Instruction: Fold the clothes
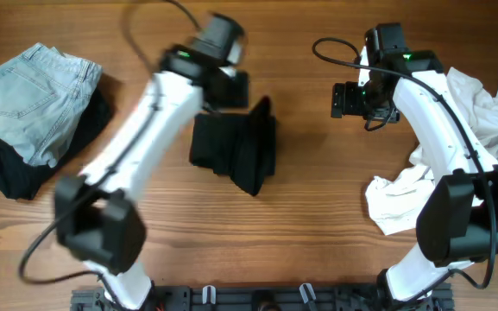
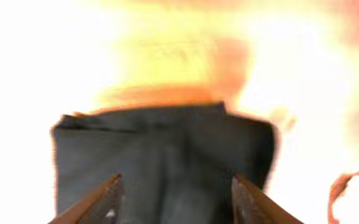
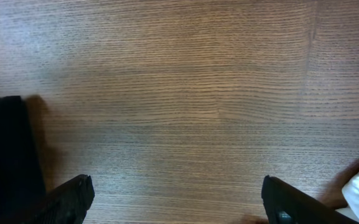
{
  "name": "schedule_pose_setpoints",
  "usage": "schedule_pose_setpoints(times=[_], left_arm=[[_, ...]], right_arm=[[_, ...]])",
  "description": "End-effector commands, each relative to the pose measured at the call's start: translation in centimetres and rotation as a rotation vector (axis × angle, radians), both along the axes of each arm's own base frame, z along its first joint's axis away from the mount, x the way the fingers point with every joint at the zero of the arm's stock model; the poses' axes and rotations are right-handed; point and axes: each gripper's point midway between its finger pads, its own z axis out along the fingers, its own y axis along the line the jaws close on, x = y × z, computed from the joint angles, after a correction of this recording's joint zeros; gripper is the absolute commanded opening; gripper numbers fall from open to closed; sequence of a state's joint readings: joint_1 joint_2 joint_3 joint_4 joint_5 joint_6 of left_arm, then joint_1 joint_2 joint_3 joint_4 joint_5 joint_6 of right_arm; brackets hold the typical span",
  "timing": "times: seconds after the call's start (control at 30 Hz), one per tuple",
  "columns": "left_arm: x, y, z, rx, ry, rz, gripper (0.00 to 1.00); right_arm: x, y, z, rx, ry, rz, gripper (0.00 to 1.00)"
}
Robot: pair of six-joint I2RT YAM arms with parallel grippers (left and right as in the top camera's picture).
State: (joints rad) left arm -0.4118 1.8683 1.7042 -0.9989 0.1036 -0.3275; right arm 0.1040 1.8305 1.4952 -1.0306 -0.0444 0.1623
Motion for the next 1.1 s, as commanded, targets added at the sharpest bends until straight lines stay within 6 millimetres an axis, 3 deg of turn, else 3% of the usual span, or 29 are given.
schedule_pose_setpoints(times=[0.0,0.07,0.13,0.27,0.4,0.43,0.5,0.53,0.6,0.7,0.73,0.77,0.8,0.87,1.0,1.07], left_arm=[[1.2,6.8,0.7,0.001,0.031,0.175,0.64],[0.1,8.7,-2.1,-0.033,0.15,0.214,0.73],[-0.6,8.9,-4.6,-0.074,0.227,0.224,0.77],[-2.6,6.1,-8.2,-0.256,0.303,0.051,0.8],[-3.4,6.2,-12.0,-0.251,0.299,0.031,0.89],[-3.3,6.2,-13.0,-0.253,0.284,0.029,0.9],[-3.4,6.2,-14.3,-0.252,0.287,0.031,0.91],[-3.9,6.3,-14.9,-0.249,0.306,0.033,0.89],[-4.9,6.5,-15.7,-0.238,0.336,0.04,0.88],[-6.0,7.5,-16.7,-0.179,0.368,0.059,0.85],[-6.1,7.7,-16.8,-0.167,0.375,0.062,0.84],[-6.2,7.7,-16.8,-0.168,0.379,0.065,0.84],[-6.1,7.7,-16.8,-0.169,0.376,0.065,0.85],[-5.6,7.8,-16.3,-0.175,0.359,0.073,0.89],[-3.3,7.3,-12.6,-0.288,0.246,0.085,0.96],[-2.9,7.0,-12.5,-0.299,0.228,0.074,0.96]], right_arm=[[-0.7,4.8,1.3,0.234,-0.022,0.275,0.92],[-3.2,11.2,4.7,0.604,-0.074,0.565,0.92],[-3.9,13.4,5.5,0.672,-0.081,0.618,0.92],[-4.5,14.4,0.4,0.434,0.041,0.541,0.92],[-5.7,16.5,-3.7,0.432,0.16,0.543,0.87],[-5.3,16.9,-5.2,0.432,0.176,0.525,0.74],[-4.4,17.0,-7.2,0.42,0.182,0.486,0.2],[-3.8,16.2,-8.1,0.367,0.178,0.454,0.04],[-1.1,12.0,-9.8,0.128,0.126,0.287,0.04],[1.3,9.1,-10.0,0.007,0.049,0.235,0.05],[1.8,8.6,-9.9,0.003,0.035,0.224,0.06],[1.8,8.8,-9.9,0.026,0.036,0.226,0.16],[1.6,9.3,-9.9,0.054,0.042,0.237,0.36],[0.8,10.3,-9.8,0.111,0.069,0.293,0.56],[-0.7,9.5,-9.5,0.089,0.137,0.285,0.65],[-0.6,9.0,-8.4,0.064,0.129,0.279,0.65]])
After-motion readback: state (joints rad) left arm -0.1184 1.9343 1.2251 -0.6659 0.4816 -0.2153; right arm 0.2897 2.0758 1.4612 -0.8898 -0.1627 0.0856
